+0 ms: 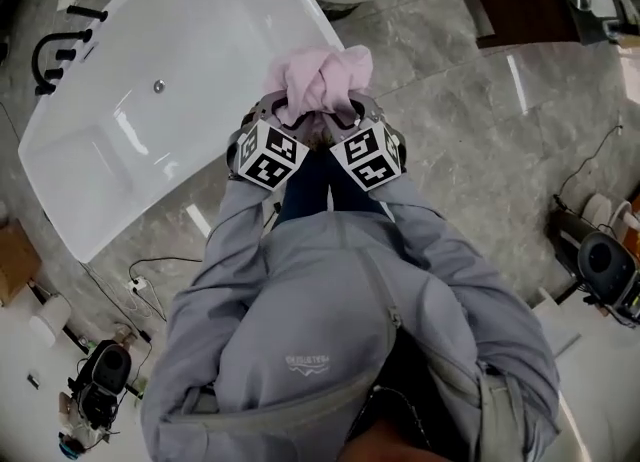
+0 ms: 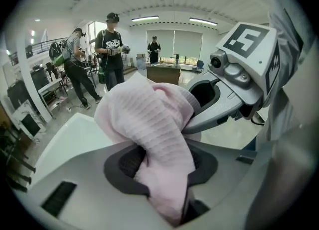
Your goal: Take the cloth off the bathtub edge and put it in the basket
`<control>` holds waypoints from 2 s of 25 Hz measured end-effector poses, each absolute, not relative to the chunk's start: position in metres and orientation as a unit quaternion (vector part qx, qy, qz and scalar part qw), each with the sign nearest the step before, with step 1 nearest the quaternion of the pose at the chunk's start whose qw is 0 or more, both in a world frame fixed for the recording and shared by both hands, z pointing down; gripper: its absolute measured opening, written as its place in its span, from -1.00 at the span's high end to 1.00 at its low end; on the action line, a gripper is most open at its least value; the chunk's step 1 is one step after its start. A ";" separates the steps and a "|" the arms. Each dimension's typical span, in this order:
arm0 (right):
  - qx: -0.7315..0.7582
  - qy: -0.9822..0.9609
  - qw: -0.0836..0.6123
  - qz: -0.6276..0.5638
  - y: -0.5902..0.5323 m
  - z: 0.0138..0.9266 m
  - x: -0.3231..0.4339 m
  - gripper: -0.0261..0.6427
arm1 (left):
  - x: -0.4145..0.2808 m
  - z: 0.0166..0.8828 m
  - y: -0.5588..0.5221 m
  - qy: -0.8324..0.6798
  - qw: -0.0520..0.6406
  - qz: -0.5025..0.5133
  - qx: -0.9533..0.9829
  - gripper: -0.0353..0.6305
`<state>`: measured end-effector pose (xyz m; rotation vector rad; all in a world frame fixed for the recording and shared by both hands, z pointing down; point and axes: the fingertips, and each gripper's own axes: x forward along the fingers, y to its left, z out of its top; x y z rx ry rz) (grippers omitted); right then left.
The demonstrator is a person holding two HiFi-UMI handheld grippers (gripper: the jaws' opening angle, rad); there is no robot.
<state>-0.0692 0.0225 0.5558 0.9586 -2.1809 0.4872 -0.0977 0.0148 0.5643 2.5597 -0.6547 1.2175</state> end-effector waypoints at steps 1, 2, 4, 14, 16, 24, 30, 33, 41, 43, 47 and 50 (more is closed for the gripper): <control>0.373 -0.842 0.346 0.181 0.020 0.547 -0.069 0.56 | -0.097 0.555 0.013 -0.227 0.111 0.412 0.876 0.42; 0.377 -0.842 0.344 0.174 0.019 0.538 -0.068 0.56 | -0.097 0.546 0.012 -0.231 0.106 0.408 0.877 0.42; 0.384 -0.844 0.340 0.159 0.017 0.519 -0.068 0.56 | -0.096 0.527 0.011 -0.236 0.094 0.403 0.879 0.42; 0.419 -0.852 0.304 0.083 0.010 0.419 -0.065 0.56 | -0.094 0.427 0.004 -0.261 0.026 0.359 0.896 0.42; 0.427 -0.852 0.296 0.069 0.011 0.401 -0.064 0.56 | -0.093 0.409 0.004 -0.263 0.011 0.351 0.898 0.42; 0.464 -0.843 0.272 0.023 0.013 0.344 -0.058 0.56 | -0.087 0.353 0.004 -0.270 -0.034 0.316 0.909 0.42; 0.499 -0.829 0.251 0.007 0.019 0.320 -0.047 0.56 | -0.076 0.327 0.008 -0.257 -0.066 0.293 0.919 0.42; 0.526 -0.816 0.242 0.001 0.022 0.310 -0.036 0.56 | -0.065 0.318 0.009 -0.243 -0.083 0.279 0.925 0.42; 0.604 -0.765 0.224 0.007 0.035 0.305 0.015 0.56 | -0.012 0.311 0.017 -0.172 -0.127 0.262 0.941 0.42; 0.619 -0.753 0.223 0.012 0.039 0.303 0.032 0.56 | 0.005 0.310 0.020 -0.154 -0.131 0.259 0.945 0.42; 0.646 -0.730 0.224 0.018 0.042 0.302 0.071 0.56 | 0.046 0.308 0.022 -0.122 -0.136 0.250 0.951 0.42; 0.649 -0.726 0.226 0.016 0.038 0.302 0.103 0.56 | 0.079 0.310 0.017 -0.117 -0.133 0.244 0.954 0.42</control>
